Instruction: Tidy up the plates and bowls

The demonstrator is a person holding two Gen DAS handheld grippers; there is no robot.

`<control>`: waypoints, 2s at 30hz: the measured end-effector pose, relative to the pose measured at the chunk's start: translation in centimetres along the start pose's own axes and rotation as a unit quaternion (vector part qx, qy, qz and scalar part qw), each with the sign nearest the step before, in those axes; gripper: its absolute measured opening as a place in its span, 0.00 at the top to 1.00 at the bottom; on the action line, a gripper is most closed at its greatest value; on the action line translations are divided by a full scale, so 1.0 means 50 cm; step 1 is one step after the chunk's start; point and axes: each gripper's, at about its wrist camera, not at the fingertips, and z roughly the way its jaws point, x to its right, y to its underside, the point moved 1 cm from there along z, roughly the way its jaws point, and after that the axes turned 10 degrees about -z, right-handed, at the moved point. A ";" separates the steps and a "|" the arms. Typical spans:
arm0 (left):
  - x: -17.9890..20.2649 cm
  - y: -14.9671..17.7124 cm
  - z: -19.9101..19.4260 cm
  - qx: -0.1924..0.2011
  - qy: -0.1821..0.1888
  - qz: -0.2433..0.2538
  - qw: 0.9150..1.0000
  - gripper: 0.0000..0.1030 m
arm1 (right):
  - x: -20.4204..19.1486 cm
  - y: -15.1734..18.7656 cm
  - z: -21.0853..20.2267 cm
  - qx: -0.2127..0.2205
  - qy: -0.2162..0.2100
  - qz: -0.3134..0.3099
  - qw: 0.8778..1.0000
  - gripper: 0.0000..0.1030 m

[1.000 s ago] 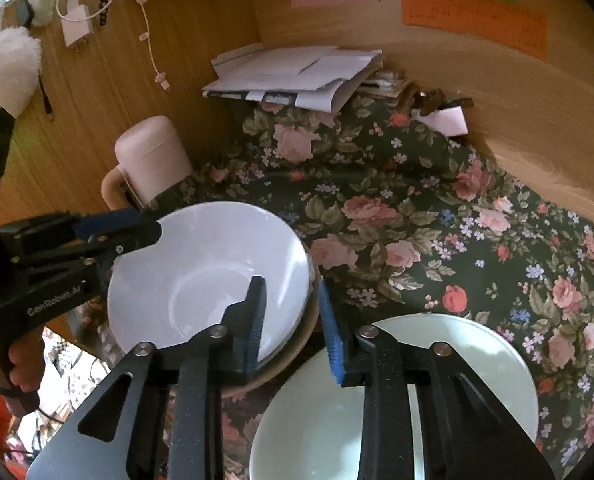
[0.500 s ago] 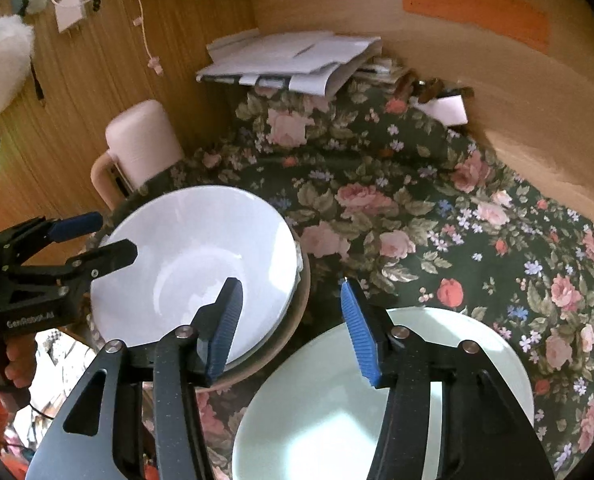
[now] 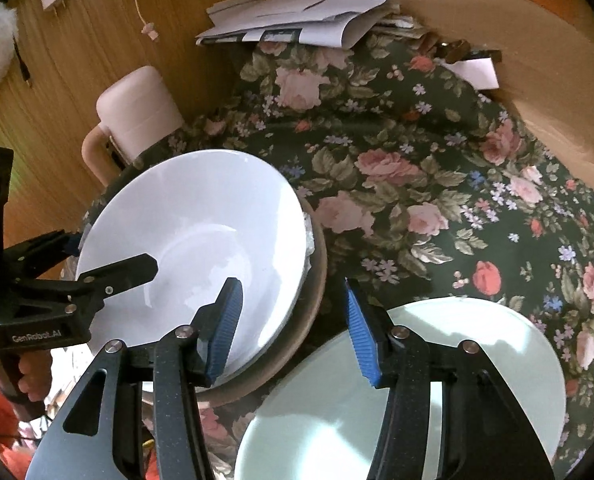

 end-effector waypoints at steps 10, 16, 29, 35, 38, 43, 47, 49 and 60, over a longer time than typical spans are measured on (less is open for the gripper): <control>0.012 0.008 0.004 0.000 0.010 -0.004 1.000 0.49 | -0.009 -0.003 0.022 -0.014 -0.012 0.006 1.000 0.66; 0.026 0.013 0.009 0.006 0.008 -0.005 1.000 0.54 | -0.013 -0.002 0.022 -0.007 -0.002 0.010 1.000 0.68; 0.036 0.009 -0.002 0.035 -0.007 -0.030 0.999 0.54 | 0.001 -0.003 0.010 0.010 0.003 0.038 0.999 0.72; 0.046 0.002 -0.007 0.034 0.001 -0.029 0.999 0.54 | 0.009 -0.007 -0.020 0.034 0.012 0.047 0.998 0.72; 0.057 -0.003 -0.016 0.038 0.006 -0.026 0.999 0.54 | 0.014 -0.006 -0.034 0.044 0.016 0.053 0.997 0.72; 0.075 -0.011 -0.031 0.046 0.013 -0.020 0.999 0.54 | 0.018 -0.002 -0.063 0.059 0.023 0.059 0.996 0.72; 0.093 -0.015 -0.044 0.052 0.020 -0.016 0.998 0.54 | 0.023 0.004 -0.087 0.070 0.029 0.066 0.995 0.72; 0.101 -0.013 -0.048 0.054 0.022 -0.011 0.998 0.54 | 0.025 0.006 -0.100 0.076 0.033 0.068 0.994 0.72; 0.157 0.004 -0.065 0.049 0.042 0.010 0.998 0.54 | 0.046 0.044 -0.157 0.094 0.058 0.085 0.990 0.72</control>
